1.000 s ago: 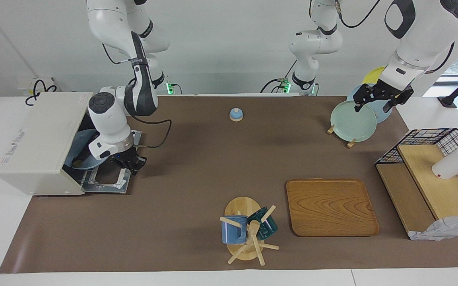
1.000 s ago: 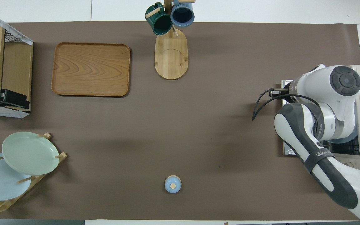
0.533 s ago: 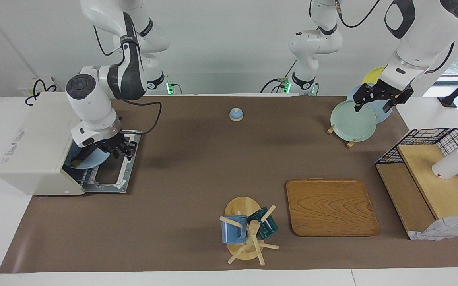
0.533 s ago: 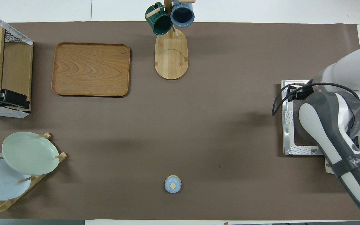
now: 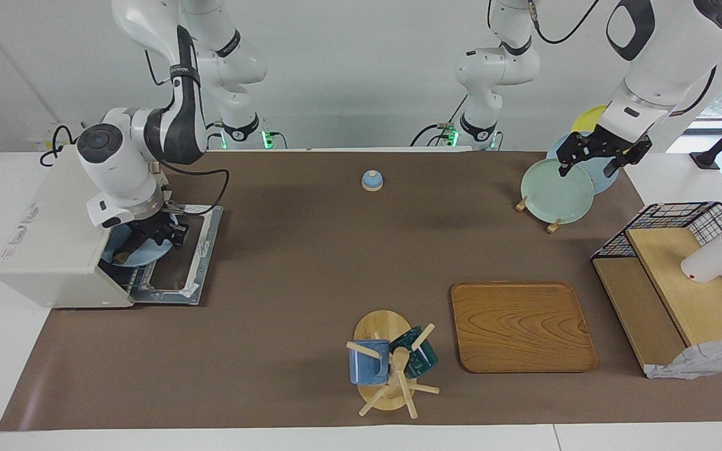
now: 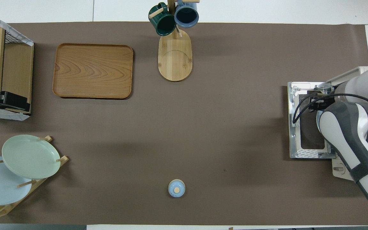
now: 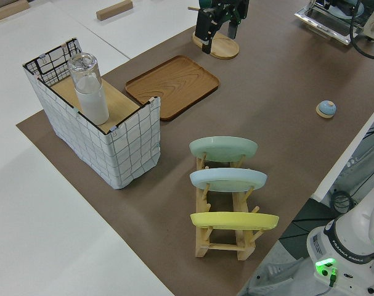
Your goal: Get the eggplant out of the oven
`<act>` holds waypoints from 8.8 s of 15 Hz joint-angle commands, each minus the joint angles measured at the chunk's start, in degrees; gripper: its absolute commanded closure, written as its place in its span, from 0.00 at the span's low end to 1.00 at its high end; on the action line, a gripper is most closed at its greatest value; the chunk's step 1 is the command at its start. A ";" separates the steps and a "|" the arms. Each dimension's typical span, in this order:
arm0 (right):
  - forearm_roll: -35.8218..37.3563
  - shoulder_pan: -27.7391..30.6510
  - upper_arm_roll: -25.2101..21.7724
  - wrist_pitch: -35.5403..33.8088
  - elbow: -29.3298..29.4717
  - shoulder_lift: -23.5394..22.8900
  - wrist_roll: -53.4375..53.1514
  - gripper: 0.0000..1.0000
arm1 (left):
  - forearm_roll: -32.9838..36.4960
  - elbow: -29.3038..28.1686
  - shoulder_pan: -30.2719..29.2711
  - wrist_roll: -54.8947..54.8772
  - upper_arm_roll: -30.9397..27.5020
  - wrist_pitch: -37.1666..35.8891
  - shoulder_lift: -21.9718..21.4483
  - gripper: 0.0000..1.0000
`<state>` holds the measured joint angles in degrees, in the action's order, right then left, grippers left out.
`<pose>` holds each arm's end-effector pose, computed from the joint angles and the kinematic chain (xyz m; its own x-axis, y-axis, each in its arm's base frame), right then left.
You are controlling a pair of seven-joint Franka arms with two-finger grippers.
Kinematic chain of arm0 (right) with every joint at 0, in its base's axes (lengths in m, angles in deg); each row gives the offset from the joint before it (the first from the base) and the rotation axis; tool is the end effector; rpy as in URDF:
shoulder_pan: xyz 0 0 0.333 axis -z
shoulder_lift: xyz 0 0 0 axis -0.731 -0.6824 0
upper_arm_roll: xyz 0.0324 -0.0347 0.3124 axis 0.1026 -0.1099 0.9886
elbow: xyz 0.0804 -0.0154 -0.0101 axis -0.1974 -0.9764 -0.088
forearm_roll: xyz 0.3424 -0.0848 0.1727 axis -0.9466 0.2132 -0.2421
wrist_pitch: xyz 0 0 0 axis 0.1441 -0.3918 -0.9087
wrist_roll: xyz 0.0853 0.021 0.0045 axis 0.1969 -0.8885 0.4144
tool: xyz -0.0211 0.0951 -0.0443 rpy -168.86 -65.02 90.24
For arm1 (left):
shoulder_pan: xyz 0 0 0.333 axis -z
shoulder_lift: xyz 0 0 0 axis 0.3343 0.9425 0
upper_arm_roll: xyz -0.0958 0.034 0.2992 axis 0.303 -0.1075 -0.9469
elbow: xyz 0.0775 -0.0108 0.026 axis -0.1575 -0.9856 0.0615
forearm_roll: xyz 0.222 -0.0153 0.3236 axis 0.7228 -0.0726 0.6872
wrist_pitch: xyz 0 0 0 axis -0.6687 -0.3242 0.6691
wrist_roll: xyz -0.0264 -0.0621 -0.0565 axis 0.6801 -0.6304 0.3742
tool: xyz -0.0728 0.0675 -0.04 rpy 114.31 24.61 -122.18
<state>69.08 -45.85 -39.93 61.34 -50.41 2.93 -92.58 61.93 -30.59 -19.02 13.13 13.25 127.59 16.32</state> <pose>0.5568 -0.0537 0.3764 0.9722 -0.2332 -0.0236 -0.2306 -0.9696 0.0818 0.5386 -0.0268 0.6027 0.9919 -0.1172 -0.0498 -0.1170 -0.9931 0.0069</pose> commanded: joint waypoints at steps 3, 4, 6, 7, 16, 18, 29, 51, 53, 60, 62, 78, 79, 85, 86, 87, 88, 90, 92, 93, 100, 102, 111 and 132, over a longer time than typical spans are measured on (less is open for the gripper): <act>0.82 0.55 0.57 4.61 -4.60 2.64 0.82 0.89 | 1.26 -0.38 0.37 -0.38 -0.29 0.41 -0.73 0.00; 0.82 0.55 0.57 4.62 -4.78 2.72 1.52 1.00 | 1.26 -0.38 0.37 -0.38 -0.21 0.41 -0.73 0.00; 0.90 0.03 0.48 3.39 -4.52 2.73 3.28 1.00 | 1.26 -0.38 0.37 -0.38 -0.21 0.50 -0.73 0.00; 1.08 -0.76 0.56 1.56 -3.30 2.55 3.19 1.00 | 1.26 -0.38 0.37 -0.38 -0.21 0.50 -0.73 0.00; 1.96 -19.65 1.18 -18.14 24.02 -6.14 -18.05 1.00 | 1.26 -0.38 0.37 -0.38 -0.29 0.41 -0.73 0.00; 1.26 -23.85 1.18 -20.77 31.04 -11.13 -22.27 1.00 | 1.26 -0.38 0.37 -0.38 -0.21 0.41 -0.73 0.00; -0.40 -36.10 6.18 -9.47 43.39 -27.95 -47.08 1.00 | 1.26 -0.38 0.37 -0.38 -0.29 0.50 -0.73 0.00; 6.61 -8.26 6.63 -3.94 9.23 -8.80 -17.56 1.00 | 1.17 -0.47 1.51 -0.12 0.32 1.20 -0.73 0.00; 7.58 -6.05 6.54 -0.49 3.07 -7.04 -15.97 1.00 | 0.82 -0.64 3.88 0.14 0.32 2.43 -0.73 0.00; 8.99 -4.63 6.54 3.73 -3.45 -5.89 -16.32 1.00 | -4.89 -1.96 14.06 7.44 0.32 7.96 2.51 0.00; 9.69 -4.28 6.45 4.44 -3.81 -6.24 -15.71 1.00 | -5.16 -3.10 16.36 8.05 0.41 11.03 4.97 0.00; 19.54 1.78 6.72 -11.72 7.52 -0.53 4.41 0.93 | -7.18 -11.19 36.23 14.38 0.32 40.40 21.94 0.00; 19.45 2.48 6.72 -12.34 7.61 -0.53 5.47 0.87 | -7.18 -11.27 37.01 14.47 0.32 41.01 22.47 0.00; 16.46 4.94 6.72 -12.61 7.61 1.14 10.04 0.66 | -7.09 -11.28 37.46 14.03 0.32 43.64 24.23 0.00; 16.46 5.12 6.72 -12.61 7.61 1.14 10.83 0.63 | -7.09 -11.36 37.46 14.12 0.32 44.26 24.40 0.00; 16.37 5.12 6.72 -12.61 7.61 1.32 11.10 0.61 | -7.09 -11.45 37.90 14.12 0.32 44.44 24.75 0.00; 16.37 5.04 6.80 -12.61 7.70 1.84 11.10 0.61 | -7.09 -11.45 37.90 14.12 0.32 44.45 24.76 0.00; 11.75 4.42 6.98 -15.05 10.32 2.81 11.10 0.61 | -7.18 -11.36 37.90 14.12 0.32 44.45 24.76 0.00; 5.41 4.42 6.98 -18.83 15.41 2.46 11.01 0.55 | -7.09 -11.45 37.99 14.21 0.32 44.45 24.76 0.06; 3.21 4.42 6.98 -20.24 17.26 2.38 11.01 0.53 | -7.09 -11.54 38.08 14.21 0.32 44.36 24.76 0.15; -3.65 4.42 7.25 -29.91 24.13 4.48 11.10 0.00 | -7.09 -11.10 38.34 15.87 0.32 43.48 24.76 1.00; -4.37 4.42 7.07 -33.25 26.67 4.22 11.10 0.00 | -7.09 -11.01 38.34 16.49 0.32 43.65 24.76 1.00; -3.58 -0.50 -0.67 -35.29 23.97 10.36 13.55 0.00 | -9.38 -6.10 31.77 18.16 0.23 34.62 19.67 1.00; -2.70 0.64 -1.28 -36.78 25.10 10.28 14.88 0.00 | -6.49 11.14 5.38 9.90 -0.12 31.34 35.04 1.00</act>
<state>66.73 -45.89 -41.52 25.21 -24.65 12.48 -79.08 53.89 -20.79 -13.97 23.10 13.38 157.05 50.26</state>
